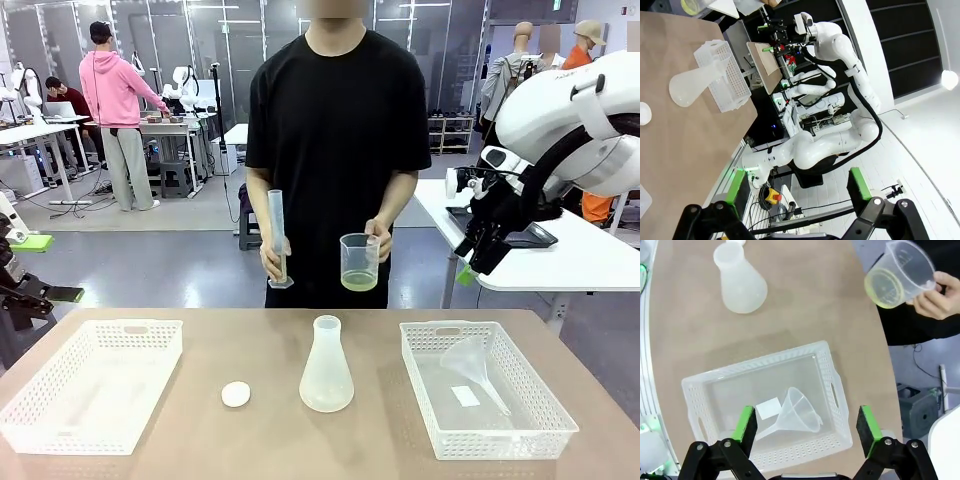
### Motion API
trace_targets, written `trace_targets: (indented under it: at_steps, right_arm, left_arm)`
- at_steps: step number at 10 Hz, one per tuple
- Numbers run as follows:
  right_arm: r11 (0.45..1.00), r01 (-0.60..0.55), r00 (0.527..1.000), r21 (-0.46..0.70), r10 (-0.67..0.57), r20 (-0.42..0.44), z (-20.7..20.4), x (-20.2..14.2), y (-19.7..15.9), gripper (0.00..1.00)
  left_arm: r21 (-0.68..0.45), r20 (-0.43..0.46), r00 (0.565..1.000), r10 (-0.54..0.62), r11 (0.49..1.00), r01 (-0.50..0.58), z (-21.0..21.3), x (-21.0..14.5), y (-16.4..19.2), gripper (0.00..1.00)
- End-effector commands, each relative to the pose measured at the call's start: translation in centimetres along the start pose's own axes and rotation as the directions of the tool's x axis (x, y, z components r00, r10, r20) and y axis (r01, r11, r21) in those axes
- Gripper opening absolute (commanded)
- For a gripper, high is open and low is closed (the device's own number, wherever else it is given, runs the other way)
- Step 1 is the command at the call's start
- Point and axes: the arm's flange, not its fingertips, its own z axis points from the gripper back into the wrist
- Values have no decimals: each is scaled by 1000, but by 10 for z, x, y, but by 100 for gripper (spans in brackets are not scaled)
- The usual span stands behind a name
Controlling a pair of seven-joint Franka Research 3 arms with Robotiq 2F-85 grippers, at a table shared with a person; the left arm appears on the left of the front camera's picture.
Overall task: Prepare the solutions needed for the experiment.
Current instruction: Pick up the Plastic Funnel and insert it into the Big flask.
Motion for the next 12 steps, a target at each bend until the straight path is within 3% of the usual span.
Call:
trace_targets:
  at_steps: [1,4,5,7,10,12]
  right_arm:
    - [1000,8,999,0,-8,40,4,5,1,100]
    - [1000,4,1000,-3,-4,13,2,2,0,100]
    - [988,-152,986,-6,151,-73,-5,5,2,100]
    - [958,-276,937,72,285,-200,-22,10,-3,100]
    - [913,-349,882,211,396,-255,-54,9,-12,100]
    - [892,-339,862,300,422,-282,-73,5,-14,100]
  left_arm:
    - [-7,-7,1000,-3,1000,3,0,0,-1,100]
    - [-7,-7,1000,-3,1000,3,0,0,-1,100]
    - [-7,-7,1000,-3,1000,3,0,0,-1,100]
    - [-7,-7,1000,-3,1000,3,0,0,-1,100]
    - [-7,-7,1000,-3,1000,3,0,0,-1,100]
    - [-7,-7,1000,-3,1000,3,0,0,-1,100]
